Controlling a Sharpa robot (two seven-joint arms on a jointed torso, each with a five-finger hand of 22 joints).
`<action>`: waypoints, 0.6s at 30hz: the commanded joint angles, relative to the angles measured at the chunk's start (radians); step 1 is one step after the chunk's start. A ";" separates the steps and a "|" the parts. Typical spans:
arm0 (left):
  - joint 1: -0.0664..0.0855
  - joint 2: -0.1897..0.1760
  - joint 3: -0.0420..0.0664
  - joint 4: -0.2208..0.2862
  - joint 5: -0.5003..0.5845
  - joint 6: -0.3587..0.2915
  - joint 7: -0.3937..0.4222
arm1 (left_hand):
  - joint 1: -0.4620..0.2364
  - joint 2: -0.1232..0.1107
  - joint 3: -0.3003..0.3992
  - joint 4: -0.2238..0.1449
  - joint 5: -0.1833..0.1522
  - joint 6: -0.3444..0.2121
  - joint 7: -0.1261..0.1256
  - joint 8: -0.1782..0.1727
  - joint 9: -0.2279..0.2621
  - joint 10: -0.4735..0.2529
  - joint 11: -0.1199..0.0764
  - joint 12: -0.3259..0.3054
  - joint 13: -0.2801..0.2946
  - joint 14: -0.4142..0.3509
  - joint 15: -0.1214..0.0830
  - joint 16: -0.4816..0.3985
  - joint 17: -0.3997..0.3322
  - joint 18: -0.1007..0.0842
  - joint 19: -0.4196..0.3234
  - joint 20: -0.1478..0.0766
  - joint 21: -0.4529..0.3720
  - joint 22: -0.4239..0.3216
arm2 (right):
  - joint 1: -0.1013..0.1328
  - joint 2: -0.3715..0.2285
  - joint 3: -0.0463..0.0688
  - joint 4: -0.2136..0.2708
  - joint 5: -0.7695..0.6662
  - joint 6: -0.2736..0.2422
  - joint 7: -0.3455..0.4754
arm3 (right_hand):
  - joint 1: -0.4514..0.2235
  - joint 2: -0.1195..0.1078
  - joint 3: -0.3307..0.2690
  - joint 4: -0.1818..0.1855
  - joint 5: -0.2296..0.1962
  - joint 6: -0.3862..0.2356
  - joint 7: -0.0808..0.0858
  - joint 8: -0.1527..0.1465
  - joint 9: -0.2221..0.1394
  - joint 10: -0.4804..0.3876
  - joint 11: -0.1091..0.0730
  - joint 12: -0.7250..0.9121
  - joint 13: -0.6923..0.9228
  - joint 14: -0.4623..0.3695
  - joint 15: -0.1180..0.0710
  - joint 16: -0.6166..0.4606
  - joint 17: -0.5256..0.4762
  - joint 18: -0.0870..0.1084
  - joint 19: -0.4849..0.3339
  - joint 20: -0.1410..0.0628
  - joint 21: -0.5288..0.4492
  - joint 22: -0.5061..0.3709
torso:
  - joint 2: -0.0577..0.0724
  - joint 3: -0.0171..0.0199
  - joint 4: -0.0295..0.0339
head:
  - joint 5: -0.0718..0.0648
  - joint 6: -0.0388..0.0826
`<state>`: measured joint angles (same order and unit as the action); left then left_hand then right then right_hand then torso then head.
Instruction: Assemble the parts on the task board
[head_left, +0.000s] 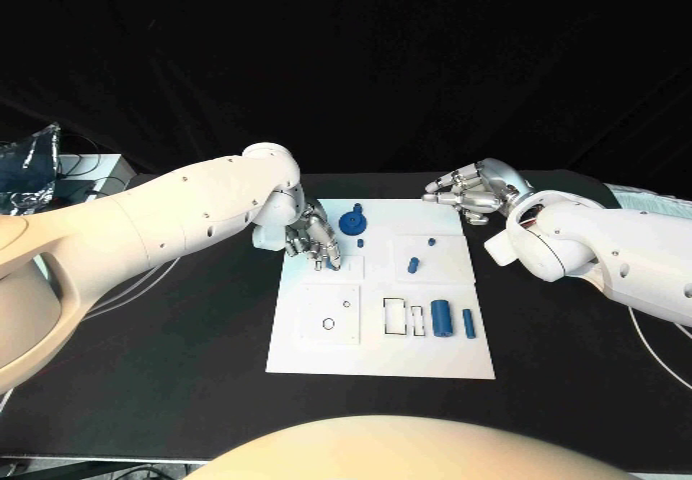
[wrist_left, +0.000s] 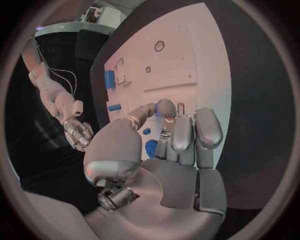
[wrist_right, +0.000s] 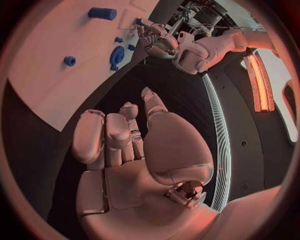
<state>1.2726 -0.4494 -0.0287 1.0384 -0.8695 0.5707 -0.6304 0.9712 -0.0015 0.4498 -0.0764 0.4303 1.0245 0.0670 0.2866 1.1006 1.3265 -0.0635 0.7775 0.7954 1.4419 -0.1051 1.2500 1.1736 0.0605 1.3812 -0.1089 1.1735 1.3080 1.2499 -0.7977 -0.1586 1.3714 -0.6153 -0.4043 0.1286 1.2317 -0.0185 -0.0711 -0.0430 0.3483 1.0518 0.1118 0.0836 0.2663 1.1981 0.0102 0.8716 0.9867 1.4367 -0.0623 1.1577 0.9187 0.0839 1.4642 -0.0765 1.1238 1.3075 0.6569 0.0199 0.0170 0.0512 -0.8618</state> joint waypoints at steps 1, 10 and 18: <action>0.000 0.002 -0.001 -0.001 -0.011 -0.005 0.000 | 0.034 0.035 0.063 -0.067 0.002 0.079 -0.074 0.002 0.001 -0.011 -0.007 0.002 0.001 -0.004 0.005 -0.002 0.001 -0.011 0.006 0.000 -0.005 0.069 | 0.000 0.000 0.000 0.002 -0.008 0.011 0.013 | 0.003 0.004 -0.002 -0.006 0.007 0.002 0.004 -0.005 -0.001 -0.003 -0.005 -0.005 -0.001 0.002 -0.004 -0.007 -0.001 0.002 0.077 -0.004 -0.006 0.155 | 0.000 0.0004 0.0004 | 0.000 -0.001; -0.001 0.014 -0.002 -0.005 -0.006 -0.003 -0.001 | 0.033 0.035 0.062 -0.068 0.002 0.080 -0.074 0.001 0.002 -0.011 -0.007 0.003 0.001 -0.004 0.005 -0.002 0.001 -0.011 0.006 0.000 -0.006 0.071 | 0.000 0.000 0.000 0.002 -0.008 0.011 0.013 | 0.003 0.004 -0.002 -0.006 0.007 0.002 0.004 -0.005 -0.001 -0.003 -0.005 -0.005 -0.001 0.002 -0.004 -0.007 -0.001 0.002 0.077 -0.004 -0.006 0.155 | 0.000 0.0003 -0.0005 | 0.000 -0.003; -0.001 0.018 -0.002 -0.004 -0.004 -0.002 -0.001 | 0.033 0.035 0.062 -0.068 0.002 0.080 -0.074 0.001 0.002 -0.011 -0.007 0.003 0.001 -0.004 0.005 -0.002 0.001 -0.011 0.006 0.000 -0.006 0.071 | 0.000 0.001 0.001 0.002 -0.008 0.011 0.013 | 0.003 0.004 -0.002 -0.006 0.007 0.002 0.004 -0.005 -0.001 -0.003 -0.005 -0.005 -0.001 0.002 -0.004 -0.007 -0.001 0.002 0.077 -0.004 -0.006 0.155 | 0.000 0.0009 0.0003 | -0.002 -0.004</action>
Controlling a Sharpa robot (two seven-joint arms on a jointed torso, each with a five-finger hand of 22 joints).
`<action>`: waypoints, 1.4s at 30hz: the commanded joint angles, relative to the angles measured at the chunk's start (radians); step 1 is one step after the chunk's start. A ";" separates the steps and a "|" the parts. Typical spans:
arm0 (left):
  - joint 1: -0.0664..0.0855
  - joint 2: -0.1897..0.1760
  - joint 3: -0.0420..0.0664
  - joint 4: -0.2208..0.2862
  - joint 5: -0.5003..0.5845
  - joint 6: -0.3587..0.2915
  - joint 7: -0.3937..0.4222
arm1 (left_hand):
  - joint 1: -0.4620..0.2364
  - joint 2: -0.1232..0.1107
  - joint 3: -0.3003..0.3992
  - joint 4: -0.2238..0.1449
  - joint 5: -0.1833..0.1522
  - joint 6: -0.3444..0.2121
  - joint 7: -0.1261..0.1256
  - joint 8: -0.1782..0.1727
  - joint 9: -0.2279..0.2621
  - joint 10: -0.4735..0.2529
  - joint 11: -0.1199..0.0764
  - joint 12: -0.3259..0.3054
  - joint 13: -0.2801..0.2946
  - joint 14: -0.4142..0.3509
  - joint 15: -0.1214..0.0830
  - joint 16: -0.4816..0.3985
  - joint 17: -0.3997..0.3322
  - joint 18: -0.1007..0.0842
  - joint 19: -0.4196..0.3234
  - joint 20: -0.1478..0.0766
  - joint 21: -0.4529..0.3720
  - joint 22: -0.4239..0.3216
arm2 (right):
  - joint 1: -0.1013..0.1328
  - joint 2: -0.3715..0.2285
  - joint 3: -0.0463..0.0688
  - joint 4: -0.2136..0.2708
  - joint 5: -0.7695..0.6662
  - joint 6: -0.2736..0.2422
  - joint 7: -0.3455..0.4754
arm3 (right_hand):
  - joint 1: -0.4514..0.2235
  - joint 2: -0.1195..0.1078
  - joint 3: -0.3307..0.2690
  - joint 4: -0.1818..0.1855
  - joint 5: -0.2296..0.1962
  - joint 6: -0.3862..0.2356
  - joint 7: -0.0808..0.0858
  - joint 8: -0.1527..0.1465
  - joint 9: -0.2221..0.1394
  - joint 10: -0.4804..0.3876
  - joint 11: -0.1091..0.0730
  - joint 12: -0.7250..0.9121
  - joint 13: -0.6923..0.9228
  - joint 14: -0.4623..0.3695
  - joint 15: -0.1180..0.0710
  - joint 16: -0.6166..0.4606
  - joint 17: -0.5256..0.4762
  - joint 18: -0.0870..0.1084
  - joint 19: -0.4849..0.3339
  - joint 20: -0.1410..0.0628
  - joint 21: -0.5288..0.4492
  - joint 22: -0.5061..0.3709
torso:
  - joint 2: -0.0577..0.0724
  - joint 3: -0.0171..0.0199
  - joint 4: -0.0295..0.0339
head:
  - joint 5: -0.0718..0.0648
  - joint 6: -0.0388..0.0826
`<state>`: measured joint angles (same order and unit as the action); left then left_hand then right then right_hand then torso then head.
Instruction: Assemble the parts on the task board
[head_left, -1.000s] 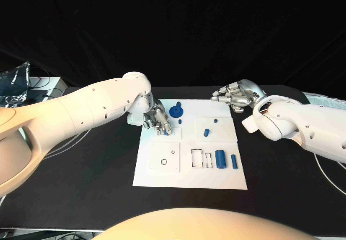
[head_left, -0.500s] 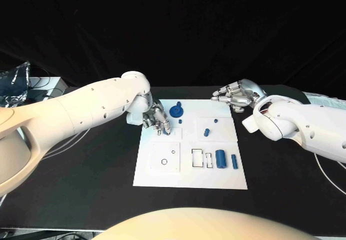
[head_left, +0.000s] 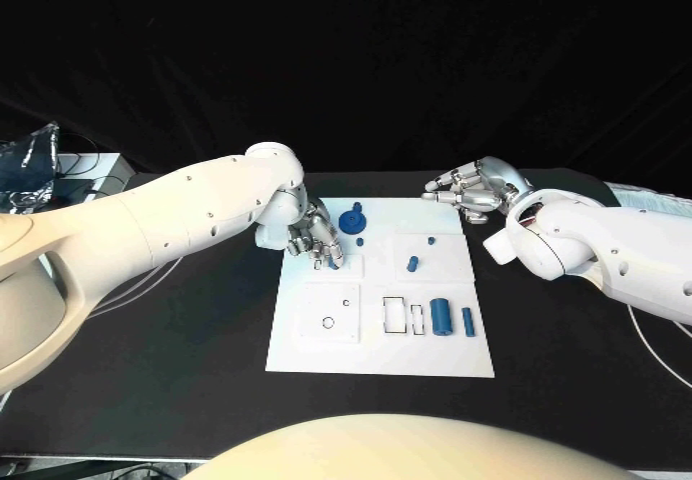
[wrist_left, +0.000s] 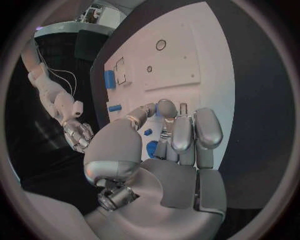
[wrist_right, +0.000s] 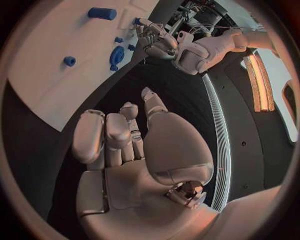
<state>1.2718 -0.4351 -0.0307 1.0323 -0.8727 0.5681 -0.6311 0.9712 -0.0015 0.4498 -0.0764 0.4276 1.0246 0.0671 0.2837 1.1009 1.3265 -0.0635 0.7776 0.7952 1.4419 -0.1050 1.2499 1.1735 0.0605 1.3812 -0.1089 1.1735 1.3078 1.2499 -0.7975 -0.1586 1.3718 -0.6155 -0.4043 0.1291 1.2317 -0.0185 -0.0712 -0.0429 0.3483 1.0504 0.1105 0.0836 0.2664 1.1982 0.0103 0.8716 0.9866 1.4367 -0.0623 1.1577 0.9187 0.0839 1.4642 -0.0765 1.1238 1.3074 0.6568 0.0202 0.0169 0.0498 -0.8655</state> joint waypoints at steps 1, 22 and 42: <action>0.000 0.004 0.000 0.002 -0.001 0.001 0.000 | 0.033 0.035 0.062 -0.068 0.005 0.080 -0.074 0.004 0.001 -0.011 -0.007 0.003 0.001 -0.004 0.005 -0.002 0.001 -0.011 0.006 0.000 -0.006 0.071 | 0.000 0.001 0.001 0.002 -0.008 0.011 0.012 | 0.003 0.004 -0.002 -0.006 0.007 0.003 0.006 -0.005 -0.001 -0.003 -0.005 -0.005 -0.001 0.002 -0.004 -0.007 -0.001 0.002 0.077 -0.004 -0.006 0.155 | 0.000 0.0005 0.0005 | -0.001 -0.001; 0.000 0.017 -0.006 -0.008 -0.015 0.020 -0.002 | 0.033 0.036 0.058 -0.068 0.003 0.080 -0.074 0.003 0.002 -0.011 -0.007 0.003 0.001 -0.004 0.005 -0.002 0.002 -0.012 0.006 0.001 -0.008 0.073 | 0.000 0.004 0.001 0.000 -0.009 0.013 0.015 | 0.003 0.004 -0.002 -0.006 0.007 0.003 0.006 -0.005 -0.001 -0.003 -0.005 -0.005 -0.001 0.002 -0.004 -0.007 -0.001 0.002 0.077 -0.004 -0.006 0.155 | 0.000 0.0001 -0.0007 | 0.000 -0.004; -0.001 0.020 -0.038 -0.009 -0.028 0.026 -0.002 | 0.035 0.038 0.055 -0.068 0.003 0.079 -0.073 0.002 0.002 -0.012 -0.007 0.003 0.001 -0.004 0.005 -0.002 0.002 -0.012 0.006 0.001 -0.009 0.074 | 0.000 0.003 0.001 0.001 -0.011 0.011 0.016 | 0.003 0.004 -0.002 -0.006 0.007 0.003 0.006 -0.005 -0.001 -0.003 -0.005 -0.005 -0.001 0.002 -0.004 -0.007 -0.001 0.002 0.077 -0.004 -0.006 0.155 | -0.001 -0.0003 0.0000 | -0.003 -0.007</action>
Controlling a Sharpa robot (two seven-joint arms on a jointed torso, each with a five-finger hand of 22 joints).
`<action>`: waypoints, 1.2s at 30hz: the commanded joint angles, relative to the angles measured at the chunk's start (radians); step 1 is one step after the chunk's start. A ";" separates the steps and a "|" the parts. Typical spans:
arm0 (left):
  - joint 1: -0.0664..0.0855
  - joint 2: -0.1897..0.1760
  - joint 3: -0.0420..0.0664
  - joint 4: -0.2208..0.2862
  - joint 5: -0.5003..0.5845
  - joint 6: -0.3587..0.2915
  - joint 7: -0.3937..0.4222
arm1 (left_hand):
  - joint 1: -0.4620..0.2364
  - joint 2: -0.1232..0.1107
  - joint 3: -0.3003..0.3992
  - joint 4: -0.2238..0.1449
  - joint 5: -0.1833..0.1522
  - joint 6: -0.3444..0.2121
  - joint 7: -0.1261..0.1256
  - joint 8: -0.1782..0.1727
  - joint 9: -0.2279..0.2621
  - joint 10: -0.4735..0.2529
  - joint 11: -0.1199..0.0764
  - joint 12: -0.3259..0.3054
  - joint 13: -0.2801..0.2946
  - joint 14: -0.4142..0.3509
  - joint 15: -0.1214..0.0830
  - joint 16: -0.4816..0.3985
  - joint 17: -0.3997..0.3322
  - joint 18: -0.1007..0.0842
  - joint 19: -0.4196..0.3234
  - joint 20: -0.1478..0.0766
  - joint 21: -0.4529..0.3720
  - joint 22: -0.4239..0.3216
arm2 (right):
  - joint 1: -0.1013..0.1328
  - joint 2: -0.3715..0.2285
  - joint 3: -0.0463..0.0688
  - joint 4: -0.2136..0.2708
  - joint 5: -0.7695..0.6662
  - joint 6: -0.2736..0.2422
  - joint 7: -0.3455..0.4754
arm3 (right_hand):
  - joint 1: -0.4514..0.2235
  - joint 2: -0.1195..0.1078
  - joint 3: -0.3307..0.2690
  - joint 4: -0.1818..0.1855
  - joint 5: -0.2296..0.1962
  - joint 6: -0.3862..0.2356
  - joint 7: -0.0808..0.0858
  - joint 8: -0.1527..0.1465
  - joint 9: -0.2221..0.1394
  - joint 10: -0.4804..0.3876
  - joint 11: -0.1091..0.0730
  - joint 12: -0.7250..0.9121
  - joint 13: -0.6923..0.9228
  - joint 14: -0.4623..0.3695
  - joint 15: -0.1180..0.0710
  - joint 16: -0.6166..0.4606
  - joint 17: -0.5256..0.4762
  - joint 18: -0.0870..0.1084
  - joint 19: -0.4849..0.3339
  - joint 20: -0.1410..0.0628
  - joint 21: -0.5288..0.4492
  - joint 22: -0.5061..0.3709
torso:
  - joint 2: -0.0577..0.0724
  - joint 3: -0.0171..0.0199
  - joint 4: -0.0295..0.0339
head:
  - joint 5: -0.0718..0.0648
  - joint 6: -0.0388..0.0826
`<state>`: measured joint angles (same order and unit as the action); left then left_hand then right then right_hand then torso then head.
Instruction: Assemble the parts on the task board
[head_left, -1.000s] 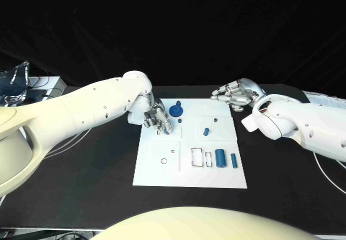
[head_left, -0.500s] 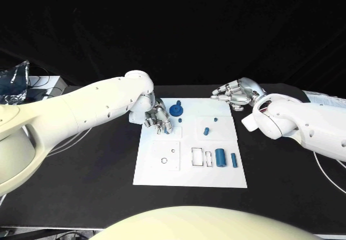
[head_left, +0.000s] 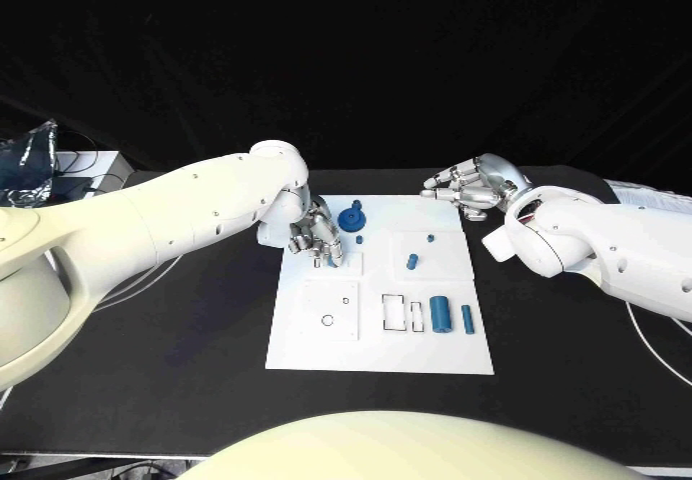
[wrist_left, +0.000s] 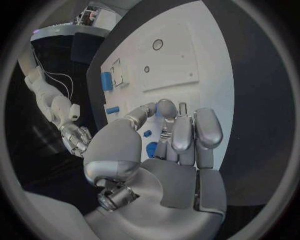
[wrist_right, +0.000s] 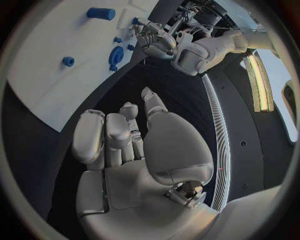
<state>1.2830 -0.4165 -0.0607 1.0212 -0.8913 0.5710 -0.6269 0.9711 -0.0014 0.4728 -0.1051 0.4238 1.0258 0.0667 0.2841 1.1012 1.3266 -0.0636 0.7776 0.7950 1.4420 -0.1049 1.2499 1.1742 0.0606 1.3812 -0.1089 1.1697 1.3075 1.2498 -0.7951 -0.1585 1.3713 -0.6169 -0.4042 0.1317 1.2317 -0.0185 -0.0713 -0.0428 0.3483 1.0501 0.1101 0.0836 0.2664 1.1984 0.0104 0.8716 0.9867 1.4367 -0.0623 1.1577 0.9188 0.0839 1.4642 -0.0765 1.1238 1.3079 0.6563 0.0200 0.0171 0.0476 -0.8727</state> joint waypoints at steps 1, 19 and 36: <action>-0.012 0.001 -0.008 0.003 -0.008 0.021 -0.007 | 0.035 0.038 0.032 -0.040 0.007 0.078 -0.073 0.002 0.001 -0.012 -0.007 0.003 0.001 -0.004 0.005 -0.002 0.001 -0.012 0.006 0.001 -0.005 0.074 | 0.000 0.001 0.000 0.001 -0.010 0.011 0.013 | 0.003 0.004 -0.002 -0.006 0.007 0.004 0.006 -0.005 -0.001 -0.003 -0.005 -0.005 -0.001 0.002 -0.004 -0.007 -0.001 0.002 0.077 -0.004 -0.006 0.155 | 0.000 0.0000 -0.0001 | -0.001 0.000; -0.012 -0.003 -0.009 0.008 -0.002 -0.017 -0.006 | 0.063 0.069 -0.311 0.038 -0.027 0.091 -0.080 -0.024 -0.028 -0.015 -0.007 0.004 0.001 -0.005 0.004 -0.008 0.000 -0.013 0.007 -0.002 -0.022 0.075 | 0.000 -0.002 0.000 0.004 -0.011 0.010 0.014 | 0.003 0.003 -0.001 -0.008 0.006 0.003 0.006 -0.005 -0.002 -0.005 -0.005 -0.008 -0.004 0.001 -0.004 -0.009 -0.002 0.003 0.077 -0.004 -0.009 0.154 | -0.001 0.0007 -0.0004 | -0.004 0.001; -0.012 -0.015 -0.008 0.016 -0.007 -0.038 -0.004 | 0.099 0.107 -0.504 0.095 -0.028 0.095 -0.079 -0.024 -0.030 -0.015 -0.007 0.008 -0.001 -0.004 0.003 -0.010 -0.001 -0.014 0.010 -0.004 -0.029 0.082 | 0.000 -0.004 0.000 0.005 -0.012 0.009 0.014 | 0.003 0.003 -0.001 -0.008 0.006 0.003 0.006 -0.005 -0.002 -0.005 -0.005 -0.008 -0.004 0.001 -0.004 -0.009 -0.003 0.003 0.077 -0.004 -0.010 0.154 | 0.000 -0.0003 -0.0005 | -0.004 0.004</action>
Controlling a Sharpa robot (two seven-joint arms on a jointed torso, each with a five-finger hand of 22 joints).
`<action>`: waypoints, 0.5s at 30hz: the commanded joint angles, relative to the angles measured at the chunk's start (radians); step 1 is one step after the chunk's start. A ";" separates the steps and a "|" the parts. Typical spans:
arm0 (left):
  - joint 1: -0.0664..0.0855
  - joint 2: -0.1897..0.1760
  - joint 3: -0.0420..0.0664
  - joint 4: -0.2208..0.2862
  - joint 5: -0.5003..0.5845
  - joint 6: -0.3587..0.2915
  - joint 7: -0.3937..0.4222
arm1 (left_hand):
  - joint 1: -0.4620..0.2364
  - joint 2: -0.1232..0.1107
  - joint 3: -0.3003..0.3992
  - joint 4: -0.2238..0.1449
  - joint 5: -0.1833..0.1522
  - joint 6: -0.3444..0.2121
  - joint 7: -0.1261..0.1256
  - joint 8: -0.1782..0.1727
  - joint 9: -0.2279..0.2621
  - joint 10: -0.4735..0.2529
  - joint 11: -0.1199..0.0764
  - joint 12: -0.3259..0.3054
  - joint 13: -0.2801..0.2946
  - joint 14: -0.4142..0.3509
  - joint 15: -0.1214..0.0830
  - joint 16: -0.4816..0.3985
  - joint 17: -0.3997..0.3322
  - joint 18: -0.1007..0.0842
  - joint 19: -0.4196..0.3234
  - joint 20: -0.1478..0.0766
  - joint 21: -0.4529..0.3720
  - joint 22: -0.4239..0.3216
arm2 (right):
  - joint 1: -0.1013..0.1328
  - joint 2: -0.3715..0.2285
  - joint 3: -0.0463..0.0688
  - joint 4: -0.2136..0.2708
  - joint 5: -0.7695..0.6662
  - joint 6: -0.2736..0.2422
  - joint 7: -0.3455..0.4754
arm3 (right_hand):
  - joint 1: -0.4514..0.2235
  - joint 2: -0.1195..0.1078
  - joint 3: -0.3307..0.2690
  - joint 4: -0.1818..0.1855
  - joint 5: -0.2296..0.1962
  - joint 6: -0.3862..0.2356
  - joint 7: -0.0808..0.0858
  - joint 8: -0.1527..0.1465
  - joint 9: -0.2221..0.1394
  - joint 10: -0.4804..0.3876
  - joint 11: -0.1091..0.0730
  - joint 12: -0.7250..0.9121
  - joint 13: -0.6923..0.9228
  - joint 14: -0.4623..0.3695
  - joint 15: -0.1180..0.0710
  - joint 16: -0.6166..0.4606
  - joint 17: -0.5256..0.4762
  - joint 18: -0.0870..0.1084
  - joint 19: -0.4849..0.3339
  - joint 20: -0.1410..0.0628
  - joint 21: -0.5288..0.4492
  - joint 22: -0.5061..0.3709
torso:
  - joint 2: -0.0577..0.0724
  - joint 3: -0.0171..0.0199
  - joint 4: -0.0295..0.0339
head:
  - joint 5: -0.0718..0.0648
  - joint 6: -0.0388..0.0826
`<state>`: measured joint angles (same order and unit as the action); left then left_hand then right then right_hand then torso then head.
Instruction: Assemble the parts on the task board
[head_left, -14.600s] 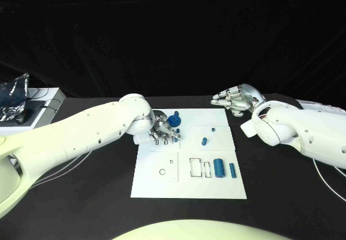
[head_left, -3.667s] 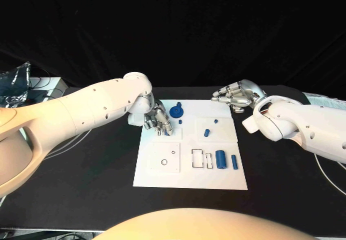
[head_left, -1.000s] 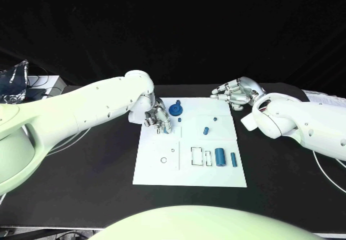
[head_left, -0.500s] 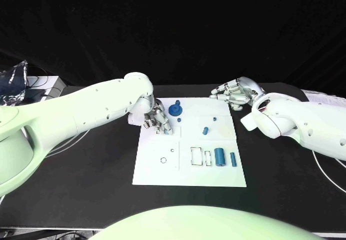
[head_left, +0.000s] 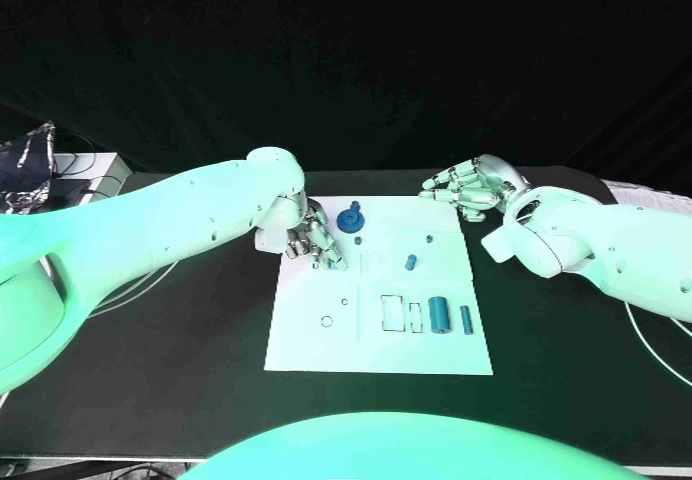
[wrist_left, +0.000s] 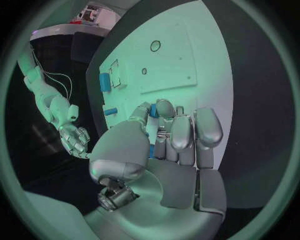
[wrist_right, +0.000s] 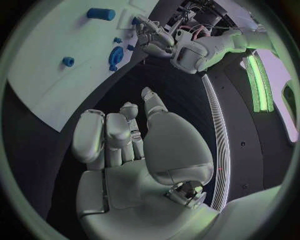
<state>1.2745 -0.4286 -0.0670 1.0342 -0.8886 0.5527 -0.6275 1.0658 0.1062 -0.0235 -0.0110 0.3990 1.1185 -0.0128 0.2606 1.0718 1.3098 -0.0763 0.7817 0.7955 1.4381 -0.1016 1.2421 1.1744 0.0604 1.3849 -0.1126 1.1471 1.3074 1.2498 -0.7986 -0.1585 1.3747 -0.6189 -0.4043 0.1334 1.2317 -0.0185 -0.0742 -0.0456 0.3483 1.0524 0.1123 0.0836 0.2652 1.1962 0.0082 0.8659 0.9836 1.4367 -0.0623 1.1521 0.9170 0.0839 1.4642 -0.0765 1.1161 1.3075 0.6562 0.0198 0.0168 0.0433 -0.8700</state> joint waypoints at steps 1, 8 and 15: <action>-0.003 -0.005 -0.001 0.004 -0.011 -0.022 -0.003 | 0.004 -0.001 -0.011 0.003 -0.003 0.003 0.000 0.000 0.000 0.001 0.005 0.003 -0.002 0.000 0.000 -0.003 -0.002 -0.014 0.006 -0.001 -0.008 0.082 | 0.000 -0.001 0.000 0.002 -0.011 0.009 0.013 | 0.003 0.003 0.002 -0.005 0.006 0.000 0.004 -0.005 -0.001 -0.003 -0.003 -0.003 -0.001 0.001 -0.004 -0.003 -0.001 0.003 0.077 -0.004 -0.002 0.154 | 0.001 -0.0002 -0.0002 | 0.001 0.001; -0.003 -0.021 0.006 0.020 -0.016 -0.033 0.000 | 0.003 -0.007 -0.046 0.013 -0.006 0.005 -0.001 0.003 0.001 0.003 0.005 0.004 -0.003 0.000 0.000 -0.003 -0.002 -0.015 0.008 -0.001 -0.009 0.084 | 0.000 -0.002 0.000 0.002 -0.014 0.009 0.013 | 0.003 0.003 0.002 -0.005 0.006 0.000 0.004 -0.005 -0.001 -0.003 -0.003 -0.003 -0.001 0.001 -0.004 -0.003 -0.001 0.003 0.077 -0.004 -0.002 0.154 | 0.000 0.0002 0.0006 | 0.000 0.000; -0.003 -0.036 0.010 0.043 -0.011 -0.038 0.002 | 0.005 -0.007 -0.141 0.032 -0.007 0.009 0.000 0.005 0.003 0.004 0.006 0.005 -0.005 -0.001 0.001 -0.004 -0.004 -0.015 0.008 0.000 -0.013 0.087 | 0.000 -0.003 0.000 0.001 -0.015 0.009 0.013 | 0.003 0.003 0.002 -0.005 0.006 0.000 0.004 -0.005 -0.001 -0.003 -0.003 -0.003 -0.001 0.001 -0.004 -0.003 -0.001 0.003 0.077 -0.004 -0.002 0.154 | 0.000 -0.0001 0.0007 | 0.001 0.001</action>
<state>1.2715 -0.4642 -0.0574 1.0718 -0.8940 0.5268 -0.6274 1.0692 0.1098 -0.1575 0.0198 0.3950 1.1185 -0.0126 0.2606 1.0737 1.3098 -0.0763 0.7814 0.7924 1.4381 -0.1016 1.2421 1.1708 0.0605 1.3849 -0.1126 1.1395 1.3074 1.2498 -0.8012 -0.1585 1.3744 -0.6230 -0.4045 0.1338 1.2317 -0.0185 -0.0742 -0.0456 0.3483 1.0522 0.1121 0.0836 0.2652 1.1964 0.0084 0.8659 0.9837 1.4366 -0.0623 1.1521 0.9170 0.0839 1.4643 -0.0765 1.1161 1.3073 0.6562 0.0197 0.0176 0.0432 -0.8693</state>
